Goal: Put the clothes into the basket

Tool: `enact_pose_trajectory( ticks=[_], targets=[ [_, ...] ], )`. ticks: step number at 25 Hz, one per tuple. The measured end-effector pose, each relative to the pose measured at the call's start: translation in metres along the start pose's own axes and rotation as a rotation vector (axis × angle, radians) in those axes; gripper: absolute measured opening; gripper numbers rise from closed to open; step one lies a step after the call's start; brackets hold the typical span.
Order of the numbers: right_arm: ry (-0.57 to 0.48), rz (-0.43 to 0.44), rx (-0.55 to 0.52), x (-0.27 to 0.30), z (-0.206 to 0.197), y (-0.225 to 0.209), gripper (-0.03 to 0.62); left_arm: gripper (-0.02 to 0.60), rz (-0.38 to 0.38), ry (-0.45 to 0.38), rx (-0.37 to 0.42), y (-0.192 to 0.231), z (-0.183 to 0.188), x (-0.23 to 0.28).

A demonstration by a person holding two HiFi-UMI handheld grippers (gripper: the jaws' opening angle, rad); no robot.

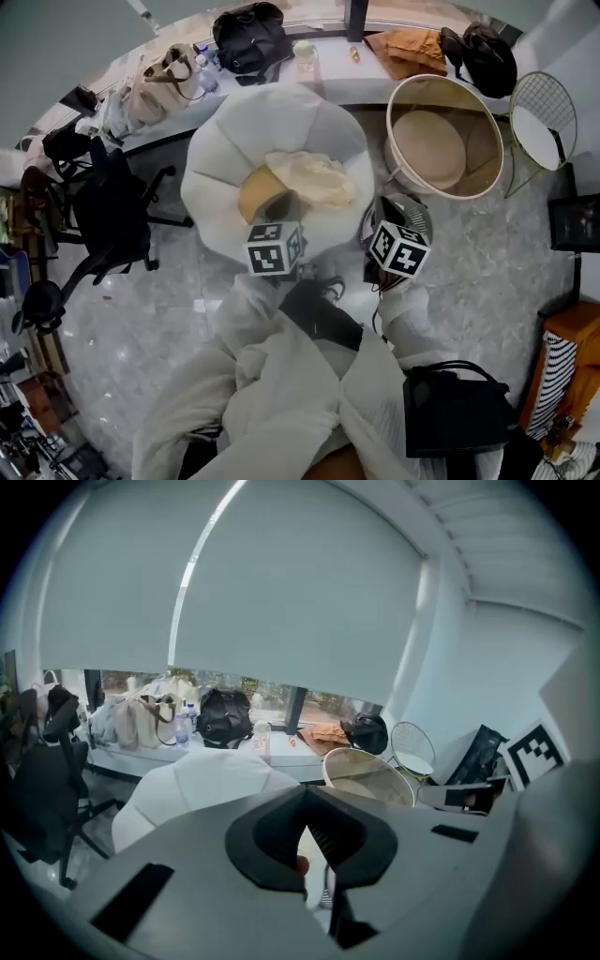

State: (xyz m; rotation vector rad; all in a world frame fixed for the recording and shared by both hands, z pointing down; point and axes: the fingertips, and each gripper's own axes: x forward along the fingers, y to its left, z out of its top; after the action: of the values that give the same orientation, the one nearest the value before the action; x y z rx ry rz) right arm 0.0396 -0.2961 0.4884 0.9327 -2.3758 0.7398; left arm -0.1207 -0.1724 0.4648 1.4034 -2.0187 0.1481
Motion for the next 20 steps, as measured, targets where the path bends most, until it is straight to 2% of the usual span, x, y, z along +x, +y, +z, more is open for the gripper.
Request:
enact_pose_trajectory(
  ticks=[8, 13, 17, 20],
  targets=[
    [0.045, -0.038, -0.023, 0.053, -0.015, 0.0, 0.037, 0.006, -0.002, 0.002, -0.058, 0.041, -0.009, 0.038],
    [0.057, -0.052, 0.009, 0.095, -0.036, -0.004, 0.037, 0.006, -0.035, 0.021, -0.034, 0.056, -0.022, 0.077],
    [0.064, -0.054, 0.031, 0.145, -0.079, -0.028, 0.037, 0.006, -0.05, -0.017, -0.015, 0.066, -0.046, 0.125],
    [0.059, -0.059, 0.047, 0.187, -0.123, -0.051, 0.037, 0.006, -0.048, -0.035, -0.038, 0.081, -0.087, 0.171]
  ],
)
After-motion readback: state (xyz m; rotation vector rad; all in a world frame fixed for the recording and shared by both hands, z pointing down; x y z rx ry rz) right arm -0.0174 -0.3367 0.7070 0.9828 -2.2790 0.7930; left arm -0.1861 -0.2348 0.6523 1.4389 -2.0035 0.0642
